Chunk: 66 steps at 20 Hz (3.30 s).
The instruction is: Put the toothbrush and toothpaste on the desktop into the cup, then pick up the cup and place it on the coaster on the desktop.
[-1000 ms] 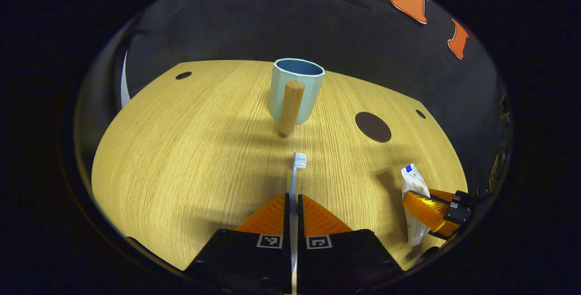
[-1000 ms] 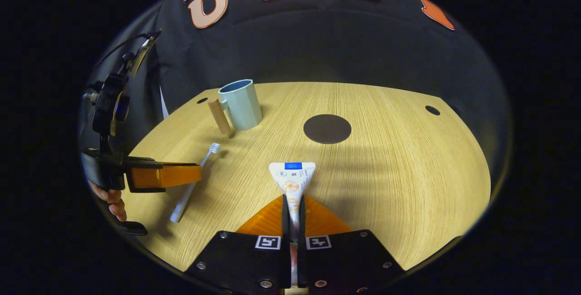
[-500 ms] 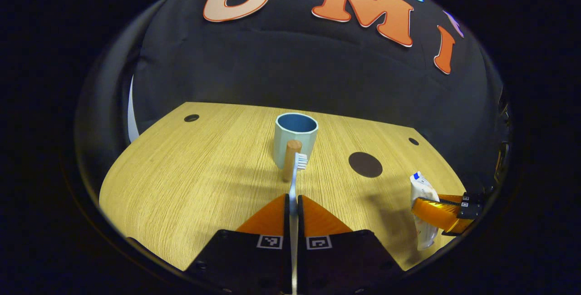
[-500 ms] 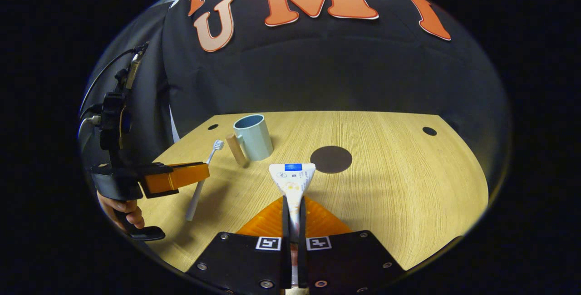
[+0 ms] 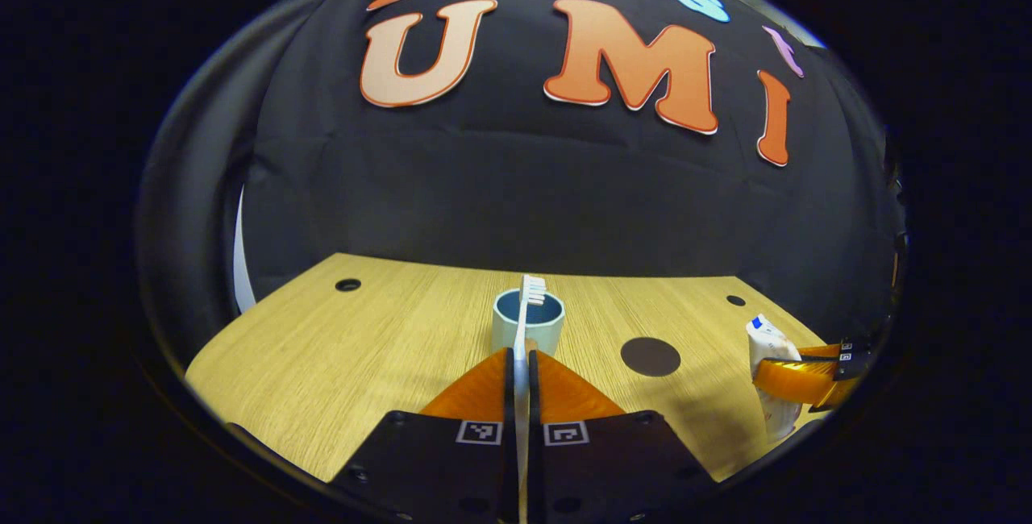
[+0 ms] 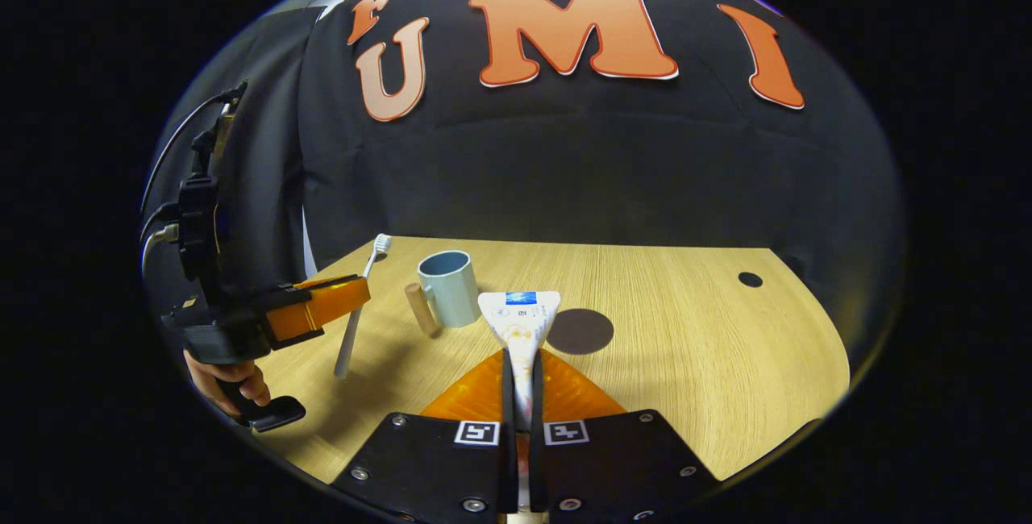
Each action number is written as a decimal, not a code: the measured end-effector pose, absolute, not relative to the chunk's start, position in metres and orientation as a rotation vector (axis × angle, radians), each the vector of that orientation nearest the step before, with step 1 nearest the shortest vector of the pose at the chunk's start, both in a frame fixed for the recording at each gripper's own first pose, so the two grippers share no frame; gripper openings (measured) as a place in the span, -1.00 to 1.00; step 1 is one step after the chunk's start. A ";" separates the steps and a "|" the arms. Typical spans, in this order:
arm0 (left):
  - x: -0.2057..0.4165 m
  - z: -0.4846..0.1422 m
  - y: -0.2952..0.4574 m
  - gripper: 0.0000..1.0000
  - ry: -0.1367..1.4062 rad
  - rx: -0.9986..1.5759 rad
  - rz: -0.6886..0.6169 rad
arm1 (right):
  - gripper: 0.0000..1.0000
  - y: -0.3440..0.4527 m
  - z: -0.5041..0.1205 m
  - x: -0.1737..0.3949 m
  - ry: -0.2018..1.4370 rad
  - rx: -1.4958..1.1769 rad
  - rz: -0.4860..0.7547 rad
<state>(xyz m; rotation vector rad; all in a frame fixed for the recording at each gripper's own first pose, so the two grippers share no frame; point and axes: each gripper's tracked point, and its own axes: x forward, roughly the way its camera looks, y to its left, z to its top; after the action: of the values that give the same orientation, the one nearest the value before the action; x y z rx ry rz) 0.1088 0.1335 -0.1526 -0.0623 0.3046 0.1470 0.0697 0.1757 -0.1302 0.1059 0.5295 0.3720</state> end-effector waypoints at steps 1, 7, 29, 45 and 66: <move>0.112 -0.148 0.134 -0.92 0.288 -0.048 0.150 | -0.89 0.177 -0.126 0.073 0.516 0.111 0.372; 0.138 -0.124 0.133 -0.92 0.190 -0.021 0.142 | -0.89 0.171 -0.119 0.093 0.476 0.106 0.341; 0.264 -0.092 0.162 -0.92 0.072 -0.058 0.086 | -0.89 0.175 -0.074 0.187 0.310 0.127 0.293; 0.304 -0.116 0.160 -0.92 0.150 -0.061 0.058 | -0.89 0.188 -0.079 0.220 0.272 0.187 0.337; 0.260 -0.176 0.157 -0.82 0.362 -0.150 -0.001 | -0.89 0.214 -0.072 0.216 0.251 0.219 0.385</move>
<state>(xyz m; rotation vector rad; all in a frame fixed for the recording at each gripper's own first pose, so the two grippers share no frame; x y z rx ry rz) 0.2604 0.1570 -0.1756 -0.1498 0.3619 -0.0014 0.2156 0.2138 -0.0720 0.2186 0.2511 0.3846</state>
